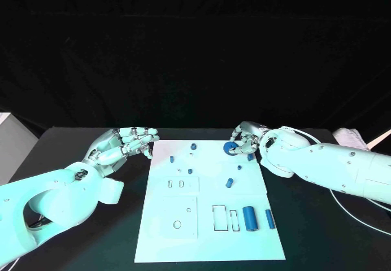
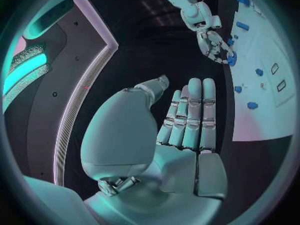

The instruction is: Assemble the parts on the task board

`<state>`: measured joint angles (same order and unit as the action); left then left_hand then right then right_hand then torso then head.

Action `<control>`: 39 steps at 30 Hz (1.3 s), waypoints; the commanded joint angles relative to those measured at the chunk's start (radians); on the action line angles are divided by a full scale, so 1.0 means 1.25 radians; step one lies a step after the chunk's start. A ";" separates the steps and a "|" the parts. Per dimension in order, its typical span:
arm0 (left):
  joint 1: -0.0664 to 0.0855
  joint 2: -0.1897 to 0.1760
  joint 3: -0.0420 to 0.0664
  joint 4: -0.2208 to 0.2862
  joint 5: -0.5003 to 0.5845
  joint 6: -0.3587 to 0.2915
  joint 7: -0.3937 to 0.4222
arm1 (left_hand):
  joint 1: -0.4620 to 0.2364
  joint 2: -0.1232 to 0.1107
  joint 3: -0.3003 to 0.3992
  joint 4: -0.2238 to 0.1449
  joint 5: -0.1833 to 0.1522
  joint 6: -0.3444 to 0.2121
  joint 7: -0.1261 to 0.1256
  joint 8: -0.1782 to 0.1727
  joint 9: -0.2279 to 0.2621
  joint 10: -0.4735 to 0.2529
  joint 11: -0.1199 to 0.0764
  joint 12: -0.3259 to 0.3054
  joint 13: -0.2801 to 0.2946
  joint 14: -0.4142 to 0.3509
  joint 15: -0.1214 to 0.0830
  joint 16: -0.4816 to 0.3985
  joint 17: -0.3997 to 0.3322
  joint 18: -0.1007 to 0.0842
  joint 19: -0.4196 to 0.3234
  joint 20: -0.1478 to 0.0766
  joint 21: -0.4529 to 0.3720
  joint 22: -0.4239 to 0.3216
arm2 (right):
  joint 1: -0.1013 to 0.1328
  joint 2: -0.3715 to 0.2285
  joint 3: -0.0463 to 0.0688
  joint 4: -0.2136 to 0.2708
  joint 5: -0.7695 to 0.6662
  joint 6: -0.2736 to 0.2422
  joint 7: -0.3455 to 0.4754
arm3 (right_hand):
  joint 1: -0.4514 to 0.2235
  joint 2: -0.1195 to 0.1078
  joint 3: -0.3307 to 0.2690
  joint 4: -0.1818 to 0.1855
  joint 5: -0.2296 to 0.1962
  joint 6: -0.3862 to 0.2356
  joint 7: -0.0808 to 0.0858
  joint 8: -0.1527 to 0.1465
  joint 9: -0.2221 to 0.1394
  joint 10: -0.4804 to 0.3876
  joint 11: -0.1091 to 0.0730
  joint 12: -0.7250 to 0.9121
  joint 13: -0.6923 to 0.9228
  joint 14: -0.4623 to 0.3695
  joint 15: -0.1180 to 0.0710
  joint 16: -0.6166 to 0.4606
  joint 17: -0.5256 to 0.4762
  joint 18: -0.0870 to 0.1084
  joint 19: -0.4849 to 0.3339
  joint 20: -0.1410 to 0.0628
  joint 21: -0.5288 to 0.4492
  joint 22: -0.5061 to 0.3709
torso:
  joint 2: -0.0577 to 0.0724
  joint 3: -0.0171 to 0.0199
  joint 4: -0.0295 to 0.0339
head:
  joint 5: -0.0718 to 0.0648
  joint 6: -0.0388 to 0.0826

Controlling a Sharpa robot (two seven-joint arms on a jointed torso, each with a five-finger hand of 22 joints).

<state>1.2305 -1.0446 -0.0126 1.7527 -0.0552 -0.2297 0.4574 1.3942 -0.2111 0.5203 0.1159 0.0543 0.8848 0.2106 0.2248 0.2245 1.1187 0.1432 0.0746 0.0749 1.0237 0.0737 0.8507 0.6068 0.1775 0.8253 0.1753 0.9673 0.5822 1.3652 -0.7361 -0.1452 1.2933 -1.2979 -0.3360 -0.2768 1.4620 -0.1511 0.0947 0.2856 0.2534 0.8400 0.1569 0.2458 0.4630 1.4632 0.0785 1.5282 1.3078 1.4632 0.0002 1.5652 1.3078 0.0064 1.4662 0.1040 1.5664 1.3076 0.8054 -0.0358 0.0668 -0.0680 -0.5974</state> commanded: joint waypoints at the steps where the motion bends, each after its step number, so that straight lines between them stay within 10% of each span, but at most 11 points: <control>1: 0.001 0.001 0.001 0.001 -0.004 0.015 0.003 | 0.000 0.006 0.006 0.000 -0.003 -0.007 0.000 -0.005 0.001 -0.005 0.002 -0.004 0.001 -0.005 0.000 0.005 -0.001 0.004 -0.004 -0.001 0.004 0.001 | -0.001 0.001 0.000 -0.003 -0.009 0.017 -0.003 | 0.002 0.007 0.015 0.000 -0.006 0.016 -0.002 0.003 -0.004 0.054 -0.005 0.002 0.177 0.085 0.000 0.003 0.204 -0.005 0.084 0.001 0.004 0.211 | 0.000 -0.0003 0.0009 | 0.000 -0.001; 16: 0.001 -0.002 0.001 0.001 -0.004 0.015 0.002 | 0.001 0.006 0.008 -0.002 -0.003 -0.007 0.001 -0.005 0.002 -0.006 0.002 -0.004 0.001 -0.005 0.000 0.005 -0.001 0.004 -0.006 -0.001 0.006 0.003 | -0.006 -0.002 0.000 -0.002 -0.029 0.043 -0.020 | 0.000 -0.007 0.057 0.000 -0.025 0.047 -0.004 -0.005 -0.017 0.052 -0.007 0.000 0.175 0.085 -0.002 0.003 0.207 -0.005 0.084 -0.001 0.004 0.211 | 0.000 -0.0003 0.0004 | -0.001 -0.003; 27: 0.001 -0.001 0.001 0.001 -0.004 0.015 0.002 | 0.001 0.006 0.008 -0.002 -0.003 -0.007 0.001 -0.005 0.002 -0.006 0.002 -0.004 0.001 -0.005 0.000 0.005 -0.001 0.004 -0.006 -0.001 0.006 0.003 | -0.009 -0.007 0.000 0.040 -0.104 -0.080 0.000 | 0.008 -0.033 0.145 -0.006 0.050 0.082 -0.010 -0.015 -0.034 0.059 -0.012 0.006 0.182 0.086 -0.006 0.004 0.210 -0.005 0.084 -0.004 0.004 0.211 | 0.000 0.0001 -0.0002 | -0.002 0.000; 39: 0.001 0.002 0.001 -0.001 -0.004 0.017 0.001 | 0.001 0.006 0.008 -0.002 -0.003 -0.007 0.001 -0.005 0.002 -0.006 0.002 -0.004 0.001 -0.005 0.000 0.005 -0.001 0.004 -0.006 -0.001 0.006 0.003 | 0.005 0.002 0.004 0.156 -0.201 -0.176 -0.004 | 0.000 -0.043 0.178 -0.009 0.032 0.096 -0.013 -0.016 -0.039 0.060 -0.015 0.007 0.183 0.086 -0.009 0.004 0.210 -0.005 0.084 -0.007 0.004 0.211 | 0.000 -0.0014 0.0024 | -0.003 0.003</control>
<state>1.2305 -1.0446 -0.0125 1.7496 -0.0565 -0.2280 0.4544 1.3942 -0.2111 0.5245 0.1117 0.0543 0.8848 0.2106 0.2247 0.2255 1.1187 0.1432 0.0746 0.0755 1.0237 0.0736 0.8507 0.6068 0.1775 0.8254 0.1753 0.9712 0.5845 1.3715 -0.7384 -0.1408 1.4767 -1.4740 -0.5001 -0.2849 1.4636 -0.2036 0.3139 0.2733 0.2993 0.9519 0.1451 0.2224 0.4123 1.4667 0.0679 1.5322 1.3074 1.4669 -0.0036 1.5651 1.3074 0.0066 1.4662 0.1040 1.5663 1.3080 0.8045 -0.0367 0.0680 -0.0714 -0.5936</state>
